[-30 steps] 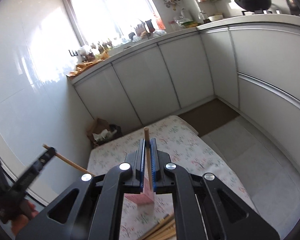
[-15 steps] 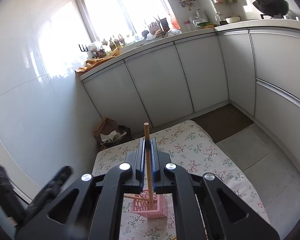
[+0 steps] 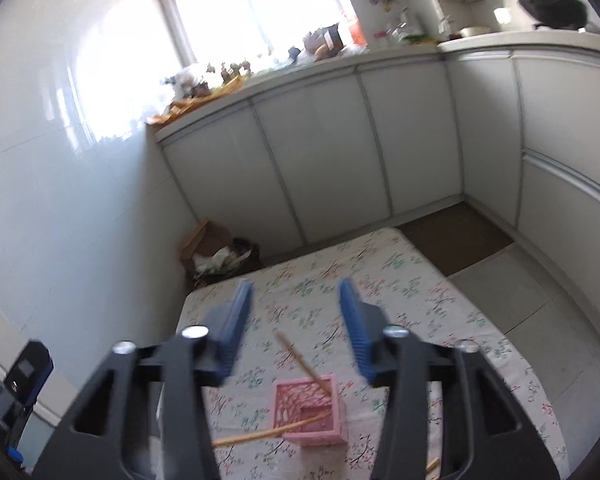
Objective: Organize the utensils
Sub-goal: 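Lower both held chopsticks into the pink mesh cup and open both tools, then grasp another wooden chopstick with the left tool while the right tool grasps one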
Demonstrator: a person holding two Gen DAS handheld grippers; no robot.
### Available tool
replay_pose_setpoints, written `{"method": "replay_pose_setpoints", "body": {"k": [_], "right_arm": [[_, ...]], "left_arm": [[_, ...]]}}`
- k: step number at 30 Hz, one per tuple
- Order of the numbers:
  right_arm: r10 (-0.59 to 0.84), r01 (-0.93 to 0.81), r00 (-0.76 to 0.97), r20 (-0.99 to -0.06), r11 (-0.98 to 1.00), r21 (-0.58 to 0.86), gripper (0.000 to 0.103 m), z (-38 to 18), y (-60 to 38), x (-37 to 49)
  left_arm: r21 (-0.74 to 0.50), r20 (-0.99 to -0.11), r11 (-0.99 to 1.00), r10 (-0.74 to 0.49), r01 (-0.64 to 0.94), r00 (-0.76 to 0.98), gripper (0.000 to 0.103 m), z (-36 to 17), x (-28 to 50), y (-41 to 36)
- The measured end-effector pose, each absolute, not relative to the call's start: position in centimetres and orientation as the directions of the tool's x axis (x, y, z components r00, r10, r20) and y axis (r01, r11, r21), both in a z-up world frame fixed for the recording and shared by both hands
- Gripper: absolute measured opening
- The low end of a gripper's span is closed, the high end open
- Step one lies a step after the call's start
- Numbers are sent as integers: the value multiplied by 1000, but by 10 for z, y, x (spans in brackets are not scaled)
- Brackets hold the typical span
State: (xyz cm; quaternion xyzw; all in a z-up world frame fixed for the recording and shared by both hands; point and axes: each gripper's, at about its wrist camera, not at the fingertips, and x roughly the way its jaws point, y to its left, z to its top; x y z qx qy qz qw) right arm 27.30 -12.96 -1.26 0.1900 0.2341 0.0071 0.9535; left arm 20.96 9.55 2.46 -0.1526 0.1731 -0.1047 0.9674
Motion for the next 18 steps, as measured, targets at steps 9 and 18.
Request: {"method": "replay_pose_setpoints", "body": {"k": [9, 18], "right_arm": [[-23, 171, 916, -401, 925, 338, 92, -7, -152, 235], [-87, 244, 903, -421, 911, 333, 97, -29, -179, 180]], "left_arm": [[-320, -281, 939, -221, 126, 934, 91, 27, 193, 91], [-281, -341, 947, -249, 154, 907, 96, 13, 180, 64]]}}
